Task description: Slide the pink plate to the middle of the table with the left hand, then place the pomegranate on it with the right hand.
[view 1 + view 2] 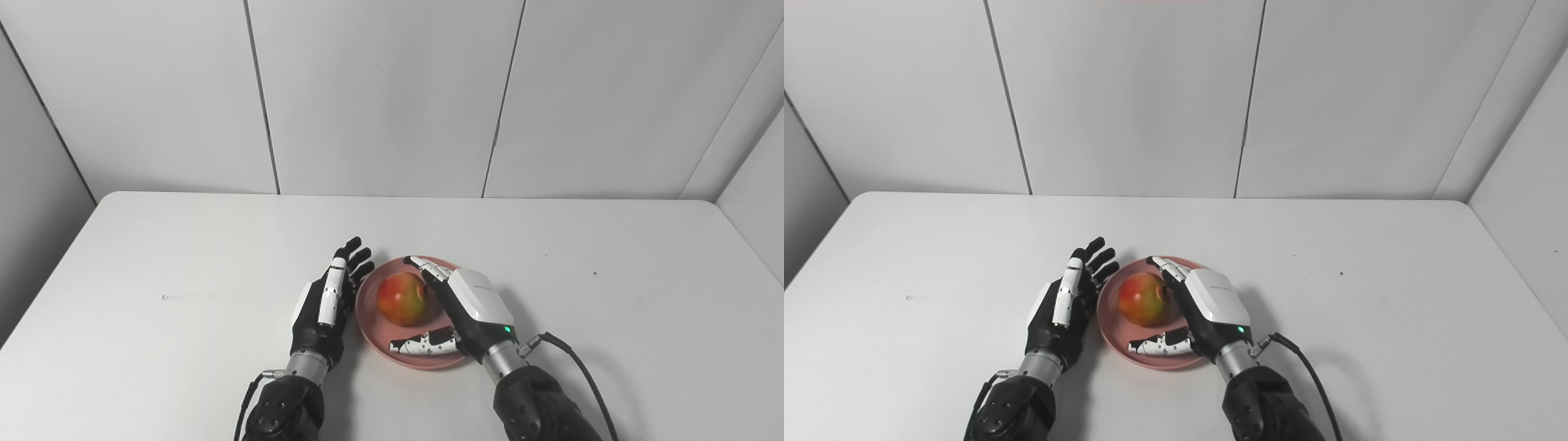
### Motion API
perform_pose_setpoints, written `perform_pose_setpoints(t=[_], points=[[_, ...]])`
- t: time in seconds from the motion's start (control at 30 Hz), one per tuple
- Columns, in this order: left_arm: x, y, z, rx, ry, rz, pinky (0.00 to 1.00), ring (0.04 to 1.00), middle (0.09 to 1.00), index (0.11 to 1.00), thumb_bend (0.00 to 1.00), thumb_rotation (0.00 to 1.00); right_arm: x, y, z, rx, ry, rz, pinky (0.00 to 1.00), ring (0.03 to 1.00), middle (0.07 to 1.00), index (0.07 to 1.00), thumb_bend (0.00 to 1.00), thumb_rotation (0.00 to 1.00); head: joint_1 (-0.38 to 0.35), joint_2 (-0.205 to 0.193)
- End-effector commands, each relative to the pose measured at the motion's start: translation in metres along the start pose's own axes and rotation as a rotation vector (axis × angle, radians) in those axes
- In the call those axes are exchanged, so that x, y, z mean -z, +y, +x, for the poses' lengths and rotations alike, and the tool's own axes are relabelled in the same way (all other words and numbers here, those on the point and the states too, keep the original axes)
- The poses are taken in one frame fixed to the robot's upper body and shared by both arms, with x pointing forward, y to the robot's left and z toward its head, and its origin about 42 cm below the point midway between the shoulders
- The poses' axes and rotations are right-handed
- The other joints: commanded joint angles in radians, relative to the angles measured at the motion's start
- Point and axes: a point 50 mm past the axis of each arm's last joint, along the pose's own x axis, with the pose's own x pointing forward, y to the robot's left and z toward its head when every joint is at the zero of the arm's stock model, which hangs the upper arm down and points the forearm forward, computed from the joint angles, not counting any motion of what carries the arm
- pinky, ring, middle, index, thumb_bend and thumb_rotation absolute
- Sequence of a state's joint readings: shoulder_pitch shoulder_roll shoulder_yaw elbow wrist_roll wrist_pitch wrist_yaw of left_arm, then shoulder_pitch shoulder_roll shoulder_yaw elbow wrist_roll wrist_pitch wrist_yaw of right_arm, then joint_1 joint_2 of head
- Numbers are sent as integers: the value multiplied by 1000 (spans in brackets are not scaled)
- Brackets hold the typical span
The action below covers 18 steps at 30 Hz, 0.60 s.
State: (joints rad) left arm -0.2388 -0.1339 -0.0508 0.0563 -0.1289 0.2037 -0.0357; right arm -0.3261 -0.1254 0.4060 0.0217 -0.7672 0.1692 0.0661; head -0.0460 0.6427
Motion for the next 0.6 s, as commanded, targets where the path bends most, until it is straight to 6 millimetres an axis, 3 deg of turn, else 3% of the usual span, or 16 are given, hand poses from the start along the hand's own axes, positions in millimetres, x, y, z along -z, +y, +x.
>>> perform_pose_setpoints(t=[0.0,0.27,0.57], points=[[-9,-9,5,19,-25,-4,898,889,904,890,439,1000,-9,-15,6,43,-37,-22,880,910,916,907,897,387,2,0],[-9,-9,6,16,-22,-7,901,893,907,895,440,1000,-9,-17,5,45,-38,-20,886,915,921,914,900,398,1,0],[-9,-7,5,25,-24,-4,898,899,911,900,440,1000,-16,-33,2,103,-65,6,876,920,929,928,897,399,-6,-3]])
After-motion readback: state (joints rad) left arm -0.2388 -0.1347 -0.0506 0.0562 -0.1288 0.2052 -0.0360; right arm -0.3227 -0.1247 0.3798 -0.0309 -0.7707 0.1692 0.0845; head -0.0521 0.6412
